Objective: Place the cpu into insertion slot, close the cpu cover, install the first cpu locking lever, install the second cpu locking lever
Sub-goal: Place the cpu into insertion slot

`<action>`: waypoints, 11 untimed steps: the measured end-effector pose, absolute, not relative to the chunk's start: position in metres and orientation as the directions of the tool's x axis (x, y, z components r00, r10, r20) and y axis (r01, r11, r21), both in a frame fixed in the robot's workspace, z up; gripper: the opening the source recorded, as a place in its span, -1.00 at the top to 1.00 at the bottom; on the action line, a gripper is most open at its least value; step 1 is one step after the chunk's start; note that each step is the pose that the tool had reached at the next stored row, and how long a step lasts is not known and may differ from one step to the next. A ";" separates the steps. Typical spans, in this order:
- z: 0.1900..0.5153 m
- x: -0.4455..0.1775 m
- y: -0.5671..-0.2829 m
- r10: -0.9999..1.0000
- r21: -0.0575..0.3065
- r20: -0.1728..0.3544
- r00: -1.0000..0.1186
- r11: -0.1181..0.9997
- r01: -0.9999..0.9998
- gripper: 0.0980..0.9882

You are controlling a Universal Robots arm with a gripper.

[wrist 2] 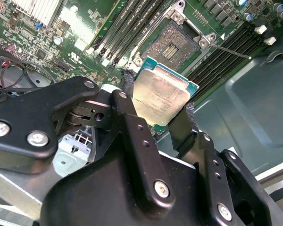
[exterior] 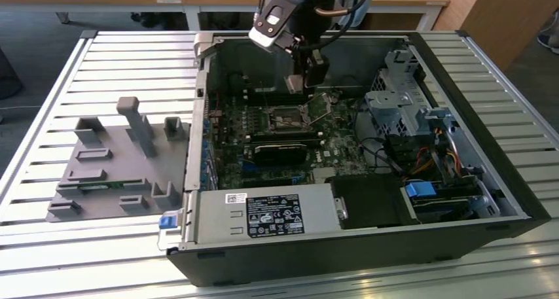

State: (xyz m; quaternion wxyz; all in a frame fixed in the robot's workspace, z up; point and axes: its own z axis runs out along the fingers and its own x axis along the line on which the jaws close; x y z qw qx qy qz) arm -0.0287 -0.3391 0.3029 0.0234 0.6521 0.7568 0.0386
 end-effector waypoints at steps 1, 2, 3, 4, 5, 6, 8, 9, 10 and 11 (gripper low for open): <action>0.303 -0.029 -0.339 0.989 0.089 0.015 -0.149 0.147 0.985 0.00; 0.302 -0.029 -0.339 0.989 0.089 0.015 -0.149 0.147 0.985 0.00; 0.302 -0.029 -0.339 0.989 0.089 0.015 -0.149 0.147 0.985 0.00; 0.302 -0.029 -0.339 0.989 0.089 0.015 -0.149 0.147 0.985 0.00; 0.302 -0.029 -0.339 0.989 0.089 0.015 -0.149 0.147 0.985 0.00; 0.302 -0.029 -0.339 0.989 0.089 0.015 -0.149 0.147 0.985 0.00; 0.301 -0.029 -0.339 0.989 0.089 0.015 -0.149 0.147 0.985 0.00; 0.301 -0.029 -0.339 0.989 0.089 0.015 -0.149 0.147 0.985 0.00; 0.301 -0.029 -0.339 0.989 0.089 0.015 -0.149 0.147 0.985 0.00; 0.300 -0.029 -0.339 0.989 0.089 0.015 -0.149 0.147 0.985 0.00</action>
